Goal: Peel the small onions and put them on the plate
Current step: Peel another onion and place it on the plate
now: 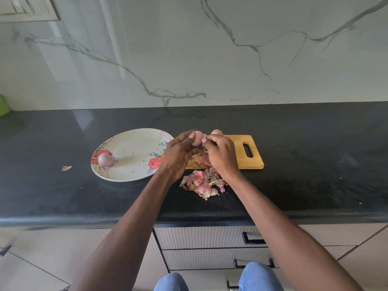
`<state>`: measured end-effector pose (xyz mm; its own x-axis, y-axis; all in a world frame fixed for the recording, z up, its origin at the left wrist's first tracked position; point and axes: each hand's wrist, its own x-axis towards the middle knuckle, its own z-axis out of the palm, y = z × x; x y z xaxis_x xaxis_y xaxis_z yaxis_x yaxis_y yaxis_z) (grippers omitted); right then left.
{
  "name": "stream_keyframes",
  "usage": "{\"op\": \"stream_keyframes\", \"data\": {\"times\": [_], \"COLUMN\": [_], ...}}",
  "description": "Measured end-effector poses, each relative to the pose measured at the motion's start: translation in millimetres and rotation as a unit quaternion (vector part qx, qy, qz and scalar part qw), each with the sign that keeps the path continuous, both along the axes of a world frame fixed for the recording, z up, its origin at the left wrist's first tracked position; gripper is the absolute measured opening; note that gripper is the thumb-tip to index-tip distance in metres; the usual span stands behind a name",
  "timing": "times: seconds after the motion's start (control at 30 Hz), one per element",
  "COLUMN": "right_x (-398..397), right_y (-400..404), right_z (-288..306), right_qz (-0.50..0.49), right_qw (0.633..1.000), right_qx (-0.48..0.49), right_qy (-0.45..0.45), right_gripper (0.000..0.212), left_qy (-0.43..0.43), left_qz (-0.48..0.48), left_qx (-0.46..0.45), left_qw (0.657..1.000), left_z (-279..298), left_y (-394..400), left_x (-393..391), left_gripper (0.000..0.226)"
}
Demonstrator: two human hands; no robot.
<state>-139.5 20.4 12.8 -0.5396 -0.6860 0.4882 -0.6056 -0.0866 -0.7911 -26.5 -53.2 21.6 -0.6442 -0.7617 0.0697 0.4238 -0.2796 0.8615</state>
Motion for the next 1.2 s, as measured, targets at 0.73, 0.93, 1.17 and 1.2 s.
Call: {"op": "stream_keyframes", "data": {"times": [0.73,0.93,1.17,1.2], "right_x": [-2,-5,-3,-3], "right_y": [7,-1,-3,-2], "right_z": [4,0,3,3], "right_qz": [-0.019,0.016,-0.035,-0.020], "right_qw": [0.997,0.996,0.993,0.992], "right_qx": [-0.054,-0.057,-0.046,-0.053], "right_qy": [0.047,-0.064,-0.103,-0.113], "right_gripper": [0.028,0.011,0.008,0.012], "left_qy": [-0.008,-0.028,-0.054,-0.051], "left_qz": [0.011,0.000,0.012,0.014], "left_qx": [0.046,0.012,0.003,0.006], "left_qw": [0.999,1.000,0.998,0.999], "left_z": [0,-1,1,1], "left_y": [-3,-3,2,1], "left_x": [3,3,1,2], "left_gripper": [0.015,0.022,0.018,0.018]}}
